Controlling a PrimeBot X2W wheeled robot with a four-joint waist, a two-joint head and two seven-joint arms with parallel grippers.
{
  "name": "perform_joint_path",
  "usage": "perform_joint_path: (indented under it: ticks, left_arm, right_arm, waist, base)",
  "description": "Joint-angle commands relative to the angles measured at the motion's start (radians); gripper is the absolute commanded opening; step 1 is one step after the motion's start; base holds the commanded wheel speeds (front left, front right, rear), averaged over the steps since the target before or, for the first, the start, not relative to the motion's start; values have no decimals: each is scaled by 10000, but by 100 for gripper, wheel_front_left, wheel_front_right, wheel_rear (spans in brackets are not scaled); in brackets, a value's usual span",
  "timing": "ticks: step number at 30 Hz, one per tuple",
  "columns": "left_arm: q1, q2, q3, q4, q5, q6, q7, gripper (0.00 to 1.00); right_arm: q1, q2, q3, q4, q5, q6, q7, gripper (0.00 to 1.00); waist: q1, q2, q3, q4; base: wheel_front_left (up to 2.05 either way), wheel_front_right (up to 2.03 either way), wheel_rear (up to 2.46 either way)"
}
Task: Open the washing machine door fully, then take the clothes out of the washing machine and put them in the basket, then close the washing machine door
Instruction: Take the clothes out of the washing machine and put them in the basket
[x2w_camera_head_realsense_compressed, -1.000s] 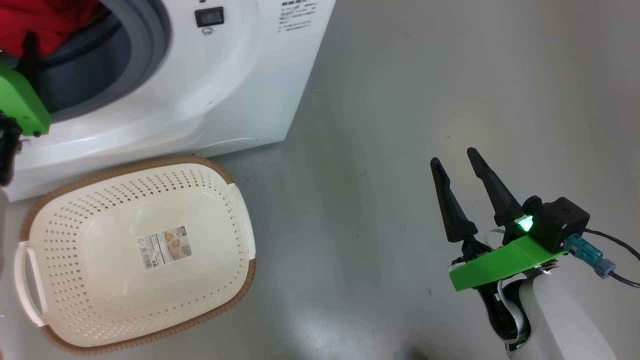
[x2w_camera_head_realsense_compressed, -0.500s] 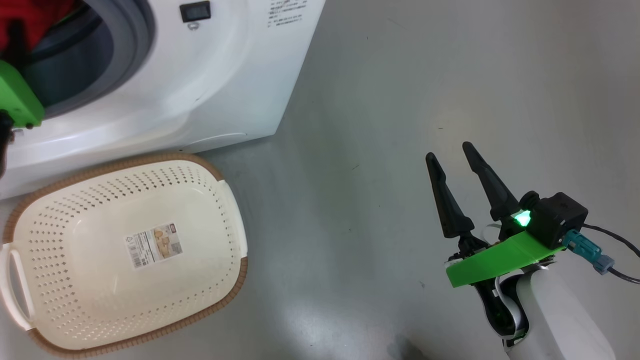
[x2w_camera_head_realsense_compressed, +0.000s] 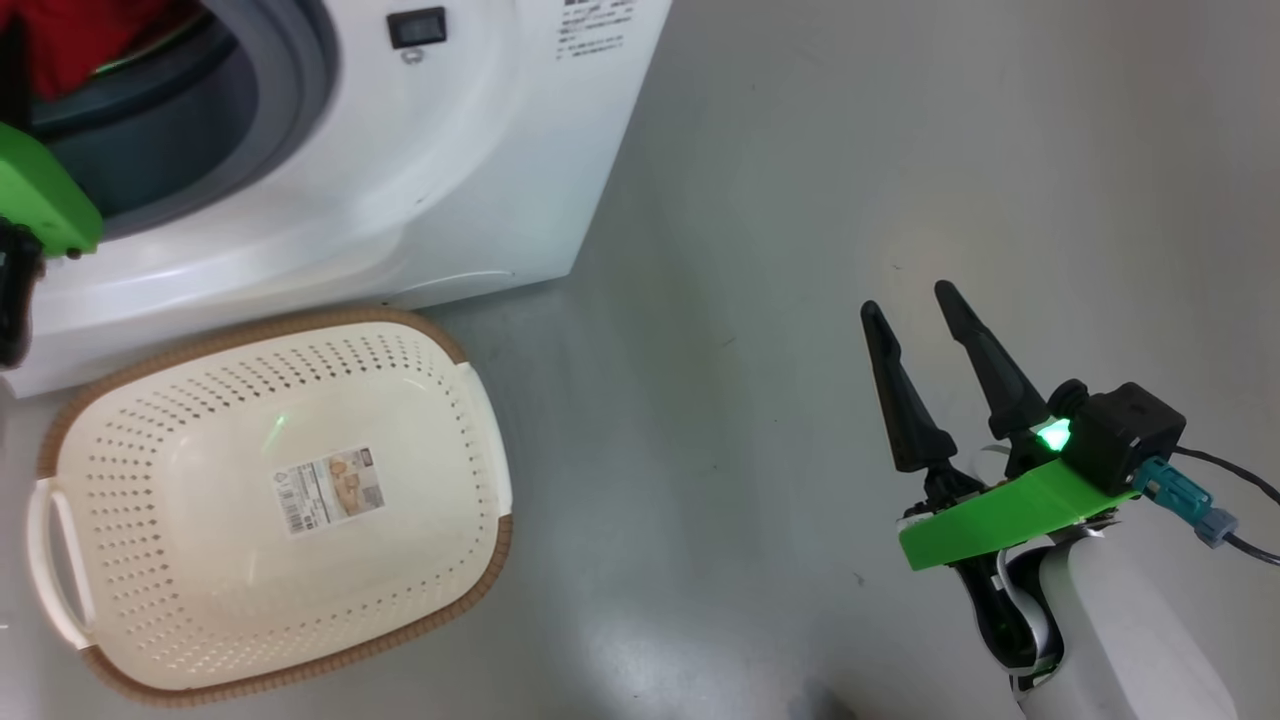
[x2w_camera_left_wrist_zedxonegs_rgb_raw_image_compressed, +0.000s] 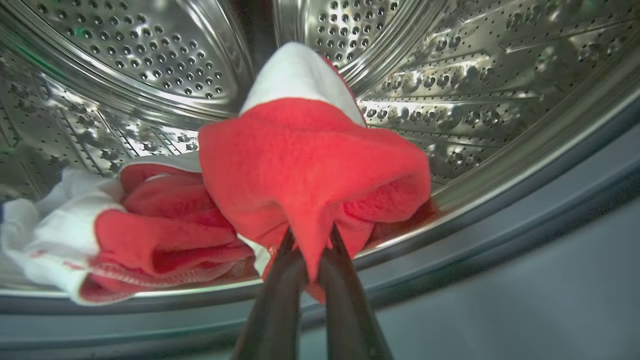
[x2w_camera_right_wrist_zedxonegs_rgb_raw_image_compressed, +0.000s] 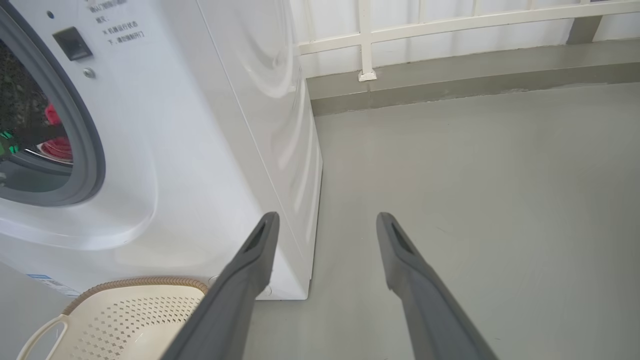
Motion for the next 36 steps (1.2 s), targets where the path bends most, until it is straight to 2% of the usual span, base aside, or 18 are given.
perform_joint_path:
  ticks: [1,10,20,36]
  left_arm:
    - [98,534,114,-217,-157,-53,-313,0]
    - [899,509,177,-653,-375,-53,-1034,0]
    - [2905,341,2015,-3317,645,311,-1052,0]
    - [5895,-849,4528,-6825,2478,223,-1053,0]
  right_arm:
    - [6,7,89,-189,-55,48,-63,100]
    - [105,7,-107,-122,-254,48,-63,100]
    - [426,7,-406,-81,-576,48,-63,100]
    - [940,7,-747,68,-950,48,-63,100]
  waist:
    - [0,0,-104,122]
    - [0,0,-527,478]
    - [0,0,-1227,852]
    - [0,0,-2203,1344]
  base:
    - [0,0,0]
    - [0,0,0]
    - [0,0,0]
    - [0,0,0]
